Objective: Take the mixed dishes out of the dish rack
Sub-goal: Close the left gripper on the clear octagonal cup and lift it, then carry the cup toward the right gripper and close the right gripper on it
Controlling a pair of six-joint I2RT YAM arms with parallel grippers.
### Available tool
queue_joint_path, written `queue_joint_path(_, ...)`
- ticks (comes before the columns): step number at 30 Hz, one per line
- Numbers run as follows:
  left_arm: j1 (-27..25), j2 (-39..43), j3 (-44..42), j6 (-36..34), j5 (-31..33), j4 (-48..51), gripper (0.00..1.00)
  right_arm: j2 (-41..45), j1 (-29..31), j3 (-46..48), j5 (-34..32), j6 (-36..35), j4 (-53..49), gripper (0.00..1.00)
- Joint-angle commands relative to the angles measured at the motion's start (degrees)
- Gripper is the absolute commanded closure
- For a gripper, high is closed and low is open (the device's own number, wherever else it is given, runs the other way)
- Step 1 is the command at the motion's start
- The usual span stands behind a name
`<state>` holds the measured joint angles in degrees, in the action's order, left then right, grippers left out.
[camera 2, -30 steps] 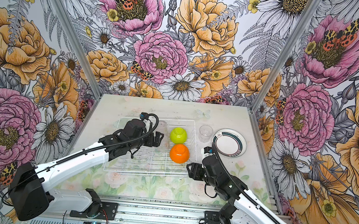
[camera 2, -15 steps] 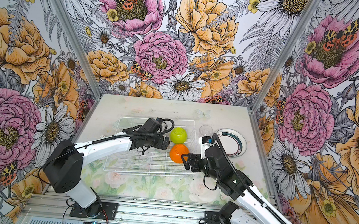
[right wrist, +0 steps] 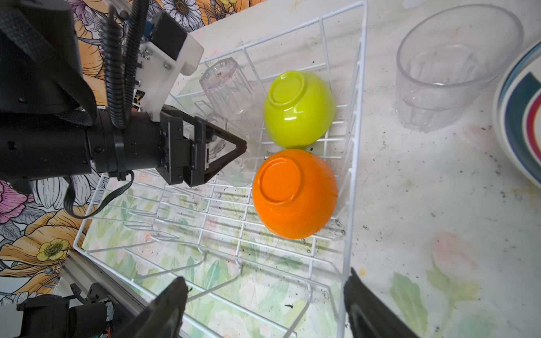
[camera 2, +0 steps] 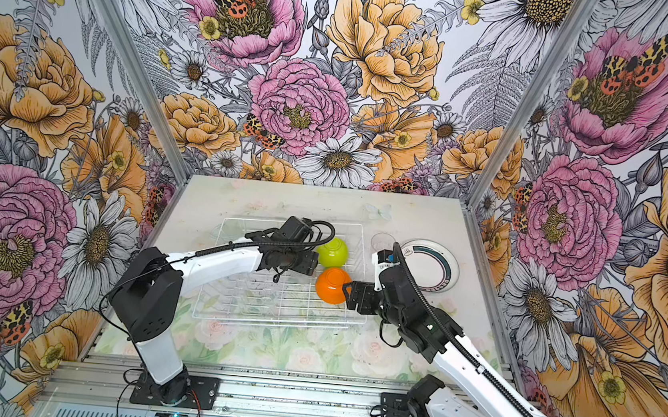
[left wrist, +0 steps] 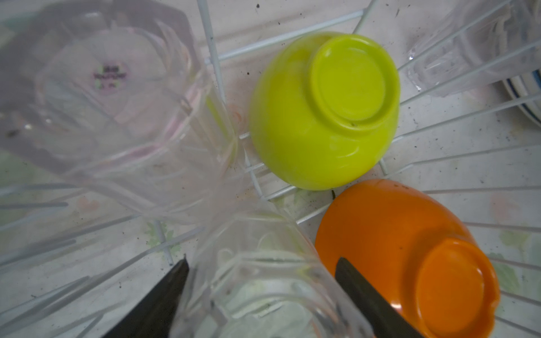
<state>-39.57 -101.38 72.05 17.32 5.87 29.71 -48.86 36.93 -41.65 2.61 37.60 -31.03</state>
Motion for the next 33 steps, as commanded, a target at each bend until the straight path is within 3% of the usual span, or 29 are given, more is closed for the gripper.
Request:
queue_joint_path(1, 0.32, -0.26, 1.21, 0.42, 2.96, 0.15, 0.36, -0.47, -0.62, -1.54, -1.68, -2.30, 0.27, 0.15)
queue_joint_path(5, 0.32, 1.11, 1.21, 0.36, 2.97, 0.20, 0.45, -1.34, -1.21, -2.00, -1.56, -4.17, 0.32, 0.15)
queue_joint_path(17, 1.94, 11.31, 1.90, 2.47, -4.18, -1.37, 0.48, -3.25, -1.24, -0.99, 3.63, -8.41, 11.19, 0.16)
queue_joint_path(23, 4.39, 13.85, -0.99, 7.91, -12.08, -8.27, 0.49, -3.84, -1.24, 2.36, 5.31, -8.86, 21.49, 0.17)
queue_joint_path(33, 5.49, 20.32, -6.36, 17.58, -20.03, -20.69, 0.47, -7.93, -1.25, 4.09, 9.92, -9.52, 33.96, 0.26)
